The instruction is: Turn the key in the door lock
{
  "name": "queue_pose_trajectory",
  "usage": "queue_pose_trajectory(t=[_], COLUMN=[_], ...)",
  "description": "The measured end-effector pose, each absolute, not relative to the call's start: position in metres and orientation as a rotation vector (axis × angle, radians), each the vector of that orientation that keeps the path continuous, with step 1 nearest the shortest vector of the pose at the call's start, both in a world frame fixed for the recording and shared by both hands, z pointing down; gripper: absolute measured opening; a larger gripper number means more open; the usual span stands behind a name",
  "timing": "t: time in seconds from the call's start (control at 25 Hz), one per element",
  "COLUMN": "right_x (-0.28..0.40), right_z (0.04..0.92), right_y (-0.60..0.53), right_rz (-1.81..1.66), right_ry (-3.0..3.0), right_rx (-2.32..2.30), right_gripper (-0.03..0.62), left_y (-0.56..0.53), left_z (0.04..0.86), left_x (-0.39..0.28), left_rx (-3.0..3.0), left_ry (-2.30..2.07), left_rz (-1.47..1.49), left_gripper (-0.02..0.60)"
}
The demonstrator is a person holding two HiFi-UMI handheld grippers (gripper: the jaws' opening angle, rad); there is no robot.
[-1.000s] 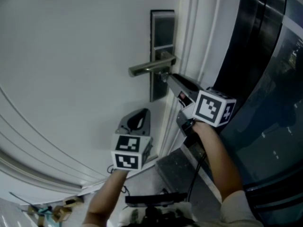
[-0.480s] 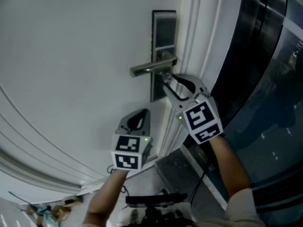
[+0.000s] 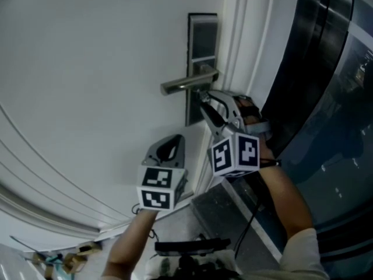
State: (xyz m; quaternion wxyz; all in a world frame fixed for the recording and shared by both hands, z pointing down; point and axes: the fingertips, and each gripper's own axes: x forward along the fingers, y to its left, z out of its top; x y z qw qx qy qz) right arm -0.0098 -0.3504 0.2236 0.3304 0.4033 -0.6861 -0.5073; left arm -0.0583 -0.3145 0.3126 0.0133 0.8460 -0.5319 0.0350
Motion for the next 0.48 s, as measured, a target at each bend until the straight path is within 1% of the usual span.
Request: queue_pose_trajectory(t=[0.16, 0.24, 0.48], right_x=[-0.013, -0.013, -0.013], right_z=[0.228, 0.229, 0.229], right_y=[-0.358, -0.361, -0.364], right_rz=[-1.406, -1.436, -1.481], right_ry=[-1.648, -1.579, -1.490], right_rx=[1.004, 0.994, 1.016], right_gripper=[0.146, 0.101, 0.092], left_y=[-0.315, -0.314, -0.314], left_z=[0.312, 0.312, 0.313], left_x=[-0.059, -0.060, -0.062], left_rx=[2.635, 2.634, 2.626], left_ry=[-1.657, -1.659, -1.657], left_rz=[0.108, 0.108, 0.107], left_gripper=[0.015, 0.015, 0.015])
